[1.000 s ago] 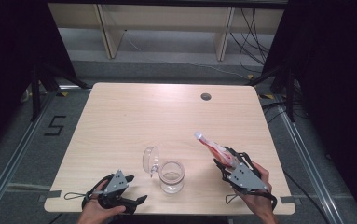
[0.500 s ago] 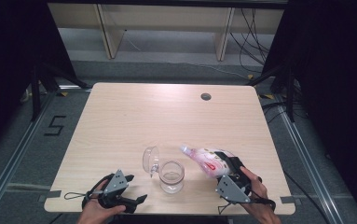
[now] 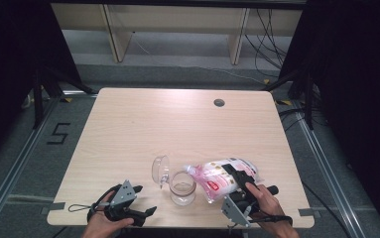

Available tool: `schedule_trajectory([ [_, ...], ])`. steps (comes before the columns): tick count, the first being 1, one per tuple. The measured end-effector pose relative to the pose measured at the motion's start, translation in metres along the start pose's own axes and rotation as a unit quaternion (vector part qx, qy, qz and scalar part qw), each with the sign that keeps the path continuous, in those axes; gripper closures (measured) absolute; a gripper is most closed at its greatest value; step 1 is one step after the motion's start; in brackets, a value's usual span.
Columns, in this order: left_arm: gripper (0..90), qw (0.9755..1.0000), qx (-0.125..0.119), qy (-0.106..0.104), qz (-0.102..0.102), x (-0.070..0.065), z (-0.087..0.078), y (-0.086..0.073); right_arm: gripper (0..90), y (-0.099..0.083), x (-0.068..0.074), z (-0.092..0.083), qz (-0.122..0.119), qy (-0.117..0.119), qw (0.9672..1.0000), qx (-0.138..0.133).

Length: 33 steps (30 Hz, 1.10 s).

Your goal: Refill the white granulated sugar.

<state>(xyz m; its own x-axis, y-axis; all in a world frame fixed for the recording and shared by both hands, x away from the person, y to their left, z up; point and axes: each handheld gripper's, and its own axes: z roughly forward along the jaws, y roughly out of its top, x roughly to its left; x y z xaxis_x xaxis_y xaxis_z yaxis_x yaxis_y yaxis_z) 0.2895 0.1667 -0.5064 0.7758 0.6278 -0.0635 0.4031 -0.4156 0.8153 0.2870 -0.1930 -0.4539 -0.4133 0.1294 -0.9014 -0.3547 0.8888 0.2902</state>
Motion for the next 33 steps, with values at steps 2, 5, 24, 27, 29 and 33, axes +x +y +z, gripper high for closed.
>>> schedule_trajectory([
  [2,15.7,1.0000,0.001,0.001,0.000,0.000,0.000,0.000,49.1,0.001,-0.001,-0.001,-0.022,-0.007,0.9997,0.005],
  [5,15.7,1.0000,0.001,0.000,0.000,0.000,0.001,0.000,49.2,0.003,-0.001,-0.002,-0.051,-0.020,0.9985,0.004],
  [24,15.7,1.0000,-0.001,0.002,-0.004,-0.001,0.001,-0.001,49.7,0.014,0.006,-0.003,-0.208,-0.035,0.9773,0.021],
  [27,15.6,1.0000,-0.002,0.001,-0.005,-0.001,0.002,-0.001,49.7,0.017,0.004,-0.001,-0.236,-0.040,0.9707,0.018],
  [29,15.7,1.0000,-0.001,0.001,-0.005,-0.001,0.001,-0.001,49.8,0.016,0.007,-0.001,-0.231,-0.037,0.9719,0.029],
  [33,15.6,1.0000,-0.002,0.001,-0.006,-0.001,0.002,-0.001,49.9,0.016,0.008,-0.001,-0.237,-0.036,0.9704,0.033],
])
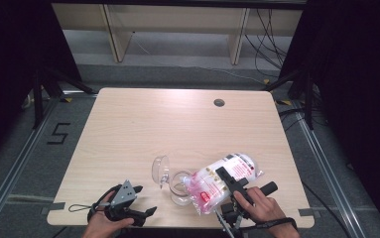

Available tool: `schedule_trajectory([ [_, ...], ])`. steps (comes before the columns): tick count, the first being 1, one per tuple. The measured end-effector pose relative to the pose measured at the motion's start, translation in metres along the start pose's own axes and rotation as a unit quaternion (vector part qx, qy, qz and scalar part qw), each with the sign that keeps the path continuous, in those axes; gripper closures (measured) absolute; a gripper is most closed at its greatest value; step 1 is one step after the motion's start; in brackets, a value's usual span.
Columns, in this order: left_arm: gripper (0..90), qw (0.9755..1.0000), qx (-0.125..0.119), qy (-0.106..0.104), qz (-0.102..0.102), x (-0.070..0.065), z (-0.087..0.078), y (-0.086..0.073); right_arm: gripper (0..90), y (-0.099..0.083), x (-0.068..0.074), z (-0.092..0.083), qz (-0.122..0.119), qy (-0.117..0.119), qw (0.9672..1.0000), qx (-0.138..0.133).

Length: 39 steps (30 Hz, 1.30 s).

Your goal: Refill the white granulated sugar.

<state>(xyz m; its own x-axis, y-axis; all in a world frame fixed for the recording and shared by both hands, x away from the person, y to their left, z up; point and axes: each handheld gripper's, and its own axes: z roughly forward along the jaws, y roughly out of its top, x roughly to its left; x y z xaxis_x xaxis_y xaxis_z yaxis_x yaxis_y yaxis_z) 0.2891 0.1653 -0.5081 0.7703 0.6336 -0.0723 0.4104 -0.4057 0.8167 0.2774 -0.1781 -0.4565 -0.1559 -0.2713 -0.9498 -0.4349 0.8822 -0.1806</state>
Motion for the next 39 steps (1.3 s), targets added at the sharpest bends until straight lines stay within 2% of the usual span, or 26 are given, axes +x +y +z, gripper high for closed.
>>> schedule_trajectory([
  [3,15.6,1.0000,0.002,-0.001,0.001,0.0001,0.0000,0.0001,50.0,0.0002,0.0020,-0.0004,-0.003,-0.001,1.0000,0.004],
  [4,15.7,1.0000,0.004,-0.001,0.008,0.0010,-0.0002,0.0003,50.1,0.0007,0.0018,-0.0001,-0.009,-0.004,0.9999,0.005],
  [5,15.7,1.0000,0.005,0.000,0.006,0.0009,-0.0001,0.0002,50.2,0.0008,0.0028,-0.0002,-0.005,-0.002,1.0000,0.007],
  [6,15.6,0.9999,0.008,0.001,0.010,0.0016,-0.0003,0.0003,50.2,0.0011,0.0016,-0.0008,-0.018,-0.002,0.9998,0.009],
  [8,15.6,0.9998,0.011,0.003,0.013,0.0022,-0.0007,0.0003,50.3,0.0017,0.0012,-0.0007,-0.022,-0.004,0.9997,0.009],
  [15,15.7,1.0000,0.003,0.002,0.001,-0.0002,-0.0006,0.0002,50.8,0.0021,0.0006,-0.0010,-0.040,-0.006,0.9991,0.009],
  [17,15.7,1.0000,0.001,0.000,0.001,-0.0001,0.0000,0.0001,51.1,0.0013,0.0015,-0.0008,-0.054,-0.007,0.9985,0.012],
  [18,15.7,1.0000,0.001,0.000,0.003,0.0005,0.0001,0.0002,51.4,0.0013,0.0010,-0.0015,-0.054,0.000,0.9984,0.019],
  [19,15.7,1.0000,0.004,-0.001,0.006,0.0009,-0.0002,0.0003,51.6,0.0003,0.0029,-0.0010,-0.039,-0.014,0.9990,0.014],
  [20,15.7,1.0000,0.004,-0.001,0.006,0.0008,-0.0001,0.0002,51.6,-0.0008,0.0002,-0.0007,-0.065,-0.017,0.9977,0.008],
  [22,15.7,1.0000,0.004,0.000,0.005,0.0008,-0.0003,0.0003,51.8,-0.0002,-0.0014,-0.0003,-0.070,-0.016,0.9974,0.007],
  [25,15.7,1.0000,0.001,-0.001,0.000,0.0000,0.0000,0.0001,51.9,-0.0006,-0.0005,-0.0003,-0.062,-0.020,0.9978,0.009],
  [26,15.7,1.0000,-0.001,-0.001,0.000,-0.0001,0.0000,0.0001,52.0,-0.0008,-0.0011,0.0003,-0.074,-0.020,0.9971,0.006],
  [27,15.7,1.0000,-0.005,-0.001,-0.006,-0.0009,0.0006,0.0000,52.0,-0.0008,-0.0006,0.0004,-0.074,-0.019,0.9970,0.006],
  [30,15.7,1.0000,-0.004,-0.001,-0.005,-0.0008,0.0006,-0.0001,52.1,-0.0008,-0.0007,0.0004,-0.075,-0.020,0.9970,0.006],
  [32,15.7,1.0000,-0.002,-0.002,-0.004,-0.0006,0.0005,0.0000,52.1,-0.0003,-0.0025,0.0002,-0.087,-0.017,0.9961,0.006],
  [35,15.7,1.0000,0.002,0.000,0.004,0.0002,0.0001,0.0005,52.2,-0.0003,-0.0034,-0.0003,-0.090,-0.020,0.9957,0.006],
  [36,15.7,1.0000,0.001,-0.001,0.002,0.0001,0.0004,0.0001,52.2,-0.0008,-0.0008,-0.0006,-0.073,-0.018,0.9971,0.009],
  [39,15.7,1.0000,0.000,-0.002,0.001,-0.0001,0.0006,0.0001,52.3,-0.0006,-0.0022,-0.0013,-0.086,-0.025,0.9960,0.008],
])
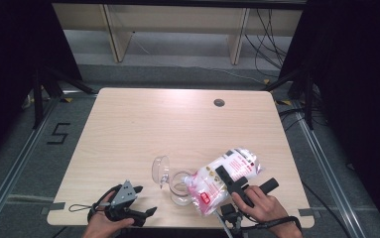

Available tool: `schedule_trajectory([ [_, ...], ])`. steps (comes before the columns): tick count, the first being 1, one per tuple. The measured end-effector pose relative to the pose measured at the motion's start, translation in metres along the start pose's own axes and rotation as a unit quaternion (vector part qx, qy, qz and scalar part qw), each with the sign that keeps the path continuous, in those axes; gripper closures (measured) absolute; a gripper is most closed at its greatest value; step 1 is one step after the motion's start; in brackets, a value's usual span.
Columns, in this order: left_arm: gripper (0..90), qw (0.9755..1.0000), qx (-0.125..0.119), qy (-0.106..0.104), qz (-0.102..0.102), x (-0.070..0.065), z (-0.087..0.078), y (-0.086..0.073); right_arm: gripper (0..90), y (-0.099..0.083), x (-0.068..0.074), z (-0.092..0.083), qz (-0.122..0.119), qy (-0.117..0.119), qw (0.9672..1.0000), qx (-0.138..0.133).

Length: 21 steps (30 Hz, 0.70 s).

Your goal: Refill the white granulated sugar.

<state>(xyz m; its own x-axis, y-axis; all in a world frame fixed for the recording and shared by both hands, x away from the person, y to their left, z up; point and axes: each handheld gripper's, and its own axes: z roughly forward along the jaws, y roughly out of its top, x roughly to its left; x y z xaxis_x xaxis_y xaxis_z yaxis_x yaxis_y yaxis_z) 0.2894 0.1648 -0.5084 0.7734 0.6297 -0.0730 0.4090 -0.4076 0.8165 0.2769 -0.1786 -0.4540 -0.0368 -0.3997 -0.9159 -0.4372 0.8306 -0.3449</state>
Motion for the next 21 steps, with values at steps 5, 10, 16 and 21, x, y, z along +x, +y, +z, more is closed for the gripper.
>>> schedule_trajectory([
  [5,15.7,1.0000,0.002,0.002,0.002,0.0001,-0.0006,0.0003,52.5,0.0008,-0.0012,0.0003,-0.009,-0.007,0.9999,0.001],
  [10,15.7,1.0000,-0.002,0.001,-0.004,-0.0007,-0.0003,0.0000,52.6,0.0003,-0.0017,0.0000,-0.019,-0.013,0.9997,-0.003],
  [16,15.8,1.0000,0.002,-0.001,-0.002,-0.0004,-0.0001,0.0000,52.7,-0.0009,-0.0042,0.0008,-0.039,-0.018,0.9991,-0.001],
  [21,15.8,0.9999,0.006,0.004,0.007,0.0012,0.0000,-0.0003,52.8,-0.0009,-0.0046,0.0006,-0.040,-0.021,0.9990,-0.003],
])
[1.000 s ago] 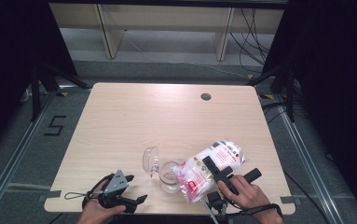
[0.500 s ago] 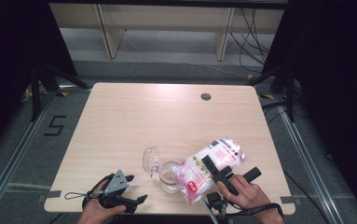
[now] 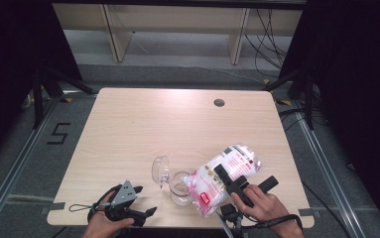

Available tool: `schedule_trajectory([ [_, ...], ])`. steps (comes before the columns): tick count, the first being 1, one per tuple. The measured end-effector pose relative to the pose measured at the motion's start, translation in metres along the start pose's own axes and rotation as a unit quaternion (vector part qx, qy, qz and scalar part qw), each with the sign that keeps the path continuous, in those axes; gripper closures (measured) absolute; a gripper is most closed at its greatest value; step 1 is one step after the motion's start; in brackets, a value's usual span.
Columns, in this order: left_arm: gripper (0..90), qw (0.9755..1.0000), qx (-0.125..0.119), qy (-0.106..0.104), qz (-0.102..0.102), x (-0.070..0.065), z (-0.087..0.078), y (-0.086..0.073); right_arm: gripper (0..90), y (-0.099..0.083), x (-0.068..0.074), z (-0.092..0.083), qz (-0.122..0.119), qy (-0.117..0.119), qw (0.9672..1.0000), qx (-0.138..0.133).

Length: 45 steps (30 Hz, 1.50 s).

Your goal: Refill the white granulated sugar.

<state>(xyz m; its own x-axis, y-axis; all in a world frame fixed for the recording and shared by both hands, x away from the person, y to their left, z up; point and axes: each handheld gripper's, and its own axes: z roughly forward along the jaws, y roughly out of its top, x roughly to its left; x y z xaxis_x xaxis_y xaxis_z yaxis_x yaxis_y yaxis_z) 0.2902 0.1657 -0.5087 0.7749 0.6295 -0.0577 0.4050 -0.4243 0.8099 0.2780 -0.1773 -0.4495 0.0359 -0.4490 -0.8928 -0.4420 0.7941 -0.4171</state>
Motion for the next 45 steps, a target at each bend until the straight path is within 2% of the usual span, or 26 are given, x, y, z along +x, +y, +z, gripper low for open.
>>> schedule_trajectory([
  [4,15.8,1.0000,-0.005,-0.006,-0.004,-0.0005,0.0002,-0.0002,52.9,0.0001,0.0002,0.0005,-0.001,0.002,1.0000,0.002],
  [7,15.8,1.0000,0.002,0.000,0.002,0.0006,-0.0012,0.0004,52.9,0.0011,0.0001,0.0011,-0.003,0.006,1.0000,0.003],
  [8,15.8,1.0000,-0.005,-0.002,-0.007,-0.0007,-0.0004,0.0005,52.9,0.0015,0.0004,0.0014,-0.004,0.007,1.0000,0.003],
  [9,15.8,1.0000,0.001,-0.001,0.001,0.0003,-0.0011,0.0006,52.9,0.0015,-0.0004,0.0015,-0.006,0.006,1.0000,0.003],
  [12,15.8,0.9999,-0.006,-0.005,-0.008,-0.0011,0.0004,0.0003,53.0,0.0010,0.0001,0.0009,-0.002,0.008,0.9999,0.009],
  [15,15.8,1.0000,-0.001,-0.004,-0.007,-0.0012,-0.0005,0.0004,53.0,0.0007,-0.0006,0.0010,-0.008,0.009,0.9999,0.011],
  [16,15.9,1.0000,-0.002,0.001,-0.001,-0.0002,0.0005,-0.0002,53.0,0.0004,-0.0042,0.0020,-0.017,0.027,0.9995,0.008],
  [18,15.9,1.0000,-0.002,0.001,-0.001,-0.0002,0.0006,-0.0003,53.1,0.0003,-0.0042,0.0019,-0.016,0.027,0.9995,0.009],
  [19,15.9,1.0000,0.002,0.002,0.000,-0.0003,-0.0002,0.0002,53.1,-0.0001,-0.0049,0.0020,-0.025,0.028,0.9992,0.011],
  [22,15.9,1.0000,0.005,0.003,0.004,0.0006,-0.0007,0.0003,53.2,-0.0006,-0.0037,0.0019,-0.021,0.029,0.9993,0.013],
  [23,15.9,1.0000,-0.002,-0.003,0.000,-0.0001,-0.0005,0.0001,53.3,-0.0011,-0.0033,0.0022,-0.013,0.030,0.9994,0.014],
  [24,15.9,1.0000,-0.002,-0.003,-0.004,-0.0003,-0.0005,0.0002,53.3,-0.0014,-0.0030,0.0022,-0.012,0.031,0.9993,0.015],
  [25,15.9,1.0000,0.002,0.001,0.006,0.0013,-0.0009,0.0000,53.4,-0.0014,-0.0027,0.0023,-0.014,0.032,0.9993,0.015],
  [27,15.9,1.0000,0.005,0.002,0.004,0.0007,-0.0015,0.0004,53.5,-0.0013,-0.0028,0.0025,-0.017,0.031,0.9993,0.015],
  [29,15.9,1.0000,-0.001,-0.003,-0.003,-0.0007,-0.0008,0.0003,53.5,-0.0012,-0.0028,0.0025,-0.018,0.030,0.9993,0.014],
  [32,15.9,1.0000,-0.002,-0.002,0.007,0.0003,-0.0011,0.0008,53.7,-0.0011,-0.0032,0.0028,-0.018,0.031,0.9993,0.012],
  [33,15.9,0.9998,0.007,0.000,0.018,0.0022,-0.0022,0.0011,53.8,-0.0014,-0.0030,0.0026,-0.014,0.032,0.9993,0.013],
  [35,15.9,0.9999,0.006,0.001,0.015,0.0019,-0.0019,0.0010,53.9,-0.0016,-0.0028,0.0024,-0.013,0.033,0.9993,0.013],
  [36,15.9,1.0000,-0.007,-0.005,0.004,0.0000,0.0001,0.0006,54.0,-0.0019,-0.0022,0.0024,-0.013,0.033,0.9993,0.013],
  [37,15.9,1.0000,-0.007,-0.005,0.004,0.0000,0.0001,0.0006,54.0,-0.0019,-0.0022,0.0024,-0.013,0.033,0.9993,0.013],
  [39,15.9,1.0000,-0.002,0.000,0.009,0.0009,0.0001,0.0004,54.1,-0.0024,-0.0025,0.0019,-0.028,0.037,0.9988,0.017],
  [40,15.9,1.0000,0.002,0.002,0.000,-0.0002,-0.0004,0.0002,54.2,-0.0027,-0.0033,0.0018,-0.032,0.033,0.9988,0.019],
  [41,15.9,1.0000,-0.007,-0.002,-0.005,-0.0007,0.0007,-0.0003,54.2,-0.0030,-0.0026,0.0020,-0.021,0.031,0.9992,0.014],
  [44,15.9,1.0000,-0.005,-0.005,-0.003,-0.0004,0.0003,-0.0002,54.3,-0.0036,-0.0036,0.0015,-0.022,0.030,0.9992,0.014],
  [45,15.9,1.0000,-0.001,0.001,0.001,0.0001,0.0004,-0.0003,54.3,-0.0036,-0.0041,0.0013,-0.018,0.029,0.9993,0.015],
])
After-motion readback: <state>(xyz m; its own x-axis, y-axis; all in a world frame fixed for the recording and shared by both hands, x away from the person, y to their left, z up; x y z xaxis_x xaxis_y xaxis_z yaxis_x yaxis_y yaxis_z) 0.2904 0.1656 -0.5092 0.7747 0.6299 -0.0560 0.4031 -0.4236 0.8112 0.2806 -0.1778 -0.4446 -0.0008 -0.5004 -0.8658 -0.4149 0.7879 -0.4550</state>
